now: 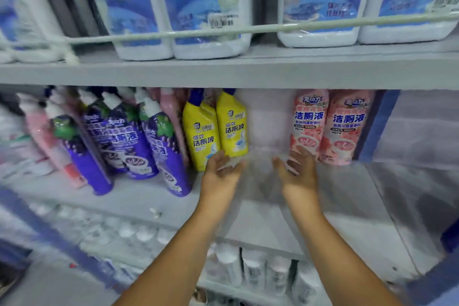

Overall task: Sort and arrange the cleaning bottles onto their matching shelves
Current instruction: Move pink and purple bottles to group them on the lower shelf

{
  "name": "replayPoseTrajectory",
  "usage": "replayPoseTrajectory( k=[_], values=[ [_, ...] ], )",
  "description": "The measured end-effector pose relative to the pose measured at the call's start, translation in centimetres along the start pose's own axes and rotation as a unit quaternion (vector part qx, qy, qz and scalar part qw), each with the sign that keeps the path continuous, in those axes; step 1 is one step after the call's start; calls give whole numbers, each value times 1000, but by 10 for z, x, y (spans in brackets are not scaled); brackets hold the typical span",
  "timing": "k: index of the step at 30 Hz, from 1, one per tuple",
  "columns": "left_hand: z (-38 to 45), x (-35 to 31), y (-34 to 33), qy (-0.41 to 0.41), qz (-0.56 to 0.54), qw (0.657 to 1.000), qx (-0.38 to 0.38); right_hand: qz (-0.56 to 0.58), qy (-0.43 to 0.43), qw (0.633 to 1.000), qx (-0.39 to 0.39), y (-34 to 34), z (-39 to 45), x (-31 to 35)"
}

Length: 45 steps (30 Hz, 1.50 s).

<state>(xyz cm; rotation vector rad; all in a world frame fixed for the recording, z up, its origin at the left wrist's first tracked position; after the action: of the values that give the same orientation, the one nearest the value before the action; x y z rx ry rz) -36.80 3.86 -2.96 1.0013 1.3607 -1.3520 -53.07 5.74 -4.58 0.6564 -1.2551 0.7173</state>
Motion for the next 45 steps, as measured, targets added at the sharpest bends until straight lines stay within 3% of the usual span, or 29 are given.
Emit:
replayPoseTrajectory(
  k=[10,22,29,34,40,45],
  values=[
    [-26,-66,201,-47,38,989,-134,70,19,982,173,-139,-119,45],
    [74,-103,406,-76,41,982,-167,-55,86,972,212,-343,-204,83],
    [135,-110,421,-88,166,979,-84,-155,84,976,131,-400,-193,87],
    [142,-114,410,-118,245,958,-91,-149,47,981,113,-399,-195,85],
    [150,-108,415,-129,255,955,-85,-190,46,979,54,-351,-192,84],
    [145,-108,422,-106,229,967,-17,-234,43,970,56,-351,-186,85]
  ],
)
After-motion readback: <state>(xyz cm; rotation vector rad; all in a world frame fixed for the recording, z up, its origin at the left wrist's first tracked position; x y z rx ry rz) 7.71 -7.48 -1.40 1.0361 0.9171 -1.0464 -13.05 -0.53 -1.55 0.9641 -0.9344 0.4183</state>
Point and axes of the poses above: each hand's wrist, its own z-axis towards the middle knuckle, its own y-axis out of the back of the hand, x = y × z, the point moved 1 cm from there along z, towards the middle knuckle, and after that the axes turned 9 degrees about -z, right-handed, at the moved point
